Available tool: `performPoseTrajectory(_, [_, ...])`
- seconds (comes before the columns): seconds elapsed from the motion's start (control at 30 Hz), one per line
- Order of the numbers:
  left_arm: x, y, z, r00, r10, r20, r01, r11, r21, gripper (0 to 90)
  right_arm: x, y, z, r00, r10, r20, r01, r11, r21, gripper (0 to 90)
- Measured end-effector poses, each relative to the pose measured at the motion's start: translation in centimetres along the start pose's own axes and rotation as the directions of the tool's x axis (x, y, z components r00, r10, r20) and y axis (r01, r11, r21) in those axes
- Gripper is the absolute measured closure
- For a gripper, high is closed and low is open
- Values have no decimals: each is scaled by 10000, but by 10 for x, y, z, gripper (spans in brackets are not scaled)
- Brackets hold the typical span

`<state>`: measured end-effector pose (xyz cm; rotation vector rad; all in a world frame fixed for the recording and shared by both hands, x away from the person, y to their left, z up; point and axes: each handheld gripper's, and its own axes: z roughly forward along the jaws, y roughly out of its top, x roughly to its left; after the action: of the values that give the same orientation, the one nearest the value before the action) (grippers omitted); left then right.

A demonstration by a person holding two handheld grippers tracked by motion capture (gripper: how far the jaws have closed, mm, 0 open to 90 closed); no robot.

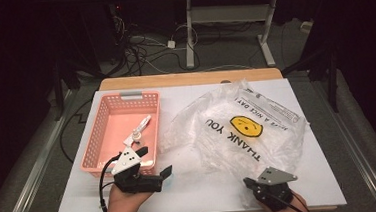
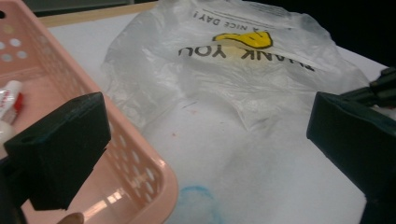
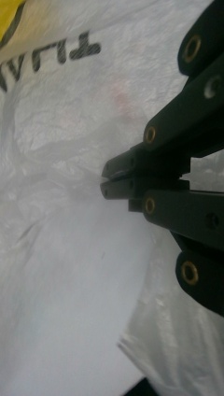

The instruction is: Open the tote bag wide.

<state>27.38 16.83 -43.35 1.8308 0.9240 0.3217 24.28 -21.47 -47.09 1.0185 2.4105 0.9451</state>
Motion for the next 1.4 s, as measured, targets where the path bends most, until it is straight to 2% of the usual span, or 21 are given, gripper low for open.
performPoseTrajectory(0.03, [0, 0, 0, 10000, 49, -35, -49, 10000, -10, 0, 0, 0, 0, 10000, 0, 0, 0, 10000, 0, 900])
performPoseTrajectory(0.1, [0, 1, -1, 9998, 172, -74, -172, 9998, 44, 0, 12, 7, 7, 9987, -32, -502, 27, 9999, -107, 874])
performPoseTrajectory(0.17, [0, 1, -1, 9998, 204, -41, -204, 9998, 66, 0, 14, 9, 8, 9982, -37, -599, 27, 9999, -164, 865])
performPoseTrajectory(0.3, [-1, 0, -2, 9998, 191, 31, -191, 9997, 127, 0, 8, 15, -6, 9947, 240, -999, -328, 9956, -874, 696])
performPoseTrajectory(0.33, [-1, 1, -2, 9999, 153, 19, -154, 9998, 135, 0, 8, 15, -6, 9947, 240, -999, -328, 9956, -874, 696])
performPoseTrajectory(0.37, [-1, 1, -2, 9999, 103, -7, -103, 9998, 181, 0, 2, 18, -15, 9950, 276, -961, -398, 9911, -1270, 640])
performPoseTrajectory(0.47, [1, 1, -3, 10000, -51, -76, 53, 9996, 278, 0, -6, 24, -22, 9957, 260, -893, -402, 9860, -1620, 590])
performPoseTrajectory(0.5, [1, 1, -3, 10000, -55, -71, 57, 9995, 315, 0, -18, 33, -25, 9961, 327, -814, -474, 9814, -1862, 536])
performPoseTrajectory(0.53, [1, 1, -3, 9999, -80, -73, 82, 9994, 334, 0, -18, 33, -25, 9961, 327, -814, -474, 9814, -1862, 536])
performPoseTrajectory(0.6, [1, 1, -2, 9999, -95, -42, 96, 9994, 328, 0, -31, 43, -22, 9973, 402, -615, -528, 9741, -2196, 486])
performPoseTrajectory(0.63, [0, 2, -2, 10000, -86, -15, 87, 9994, 336, 0, -45, 55, -13, 9968, 479, -635, -616, 9701, -2349, 417])
performPoseTrajectory(0.7, [1, 2, 0, 9999, -111, 52, 109, 9994, 333, 0, -52, 61, -6, 9957, 520, -765, -683, 9709, -2297, 388])
performPoseTrajectory(0.8, [3, 2, 1, 9995, -242, 183, 239, 9995, 205, 0, -70, 78, 25, 9951, 485, -856, -658, 9751, -2119, 305])
performPoseTrajectory(0.93, [7, 0, 0, 9994, -359, 15, 359, 9994, 1, 0, -73, 82, 43, 9909, 665, -1168, -902, 9732, -2114, 238])
performPoseTrajectory(0.97, [7, 0, -1, 9993, -369, -40, 369, 9993, -11, 0, -66, 83, 51, 9910, 321, -1297, -555, 9819, -1809, 220])
performPoseTrajectory(1.0, [7, -1, -2, 9995, -309, -108, 309, 9995, 17, 0, -66, 83, 51, 9910, 321, -1297, -555, 9819, -1809, 220])
performPoseTrajectory(1.07, [8, -2, -4, 9994, -286, -190, 286, 9996, 10, 0, -54, 88, 61, 9892, -416, -1406, 216, 9898, -1405, 212])
performPoseTrajectory(1.27, [5, -3, -8, 9996, -99, -272, 98, 9999, -69, 0, -38, 86, 72, 9821, -534, -1809, 374, 9952, -908, 177])
performPoseTrajectory(1.33, [5, -3, -8, 9996, -63, -266, 60, 9999, -91, 0, -28, 81, 77, 9789, -880, -1845, 802, 9956, -494, 176])
performPoseTrajectory(1.37, [6, -3, -8, 9996, -74, -258, 72, 9999, -83, 0, -23, 76, 83, 9812, -1167, -1535, 1162, 9932, -122, 210])
performPoseTrajectory(1.4, [6, -3, -8, 9997, -90, -244, 88, 9999, -73, 0, -23, 76, 83, 9812, -1167, -1535, 1162, 9932, -122, 210])
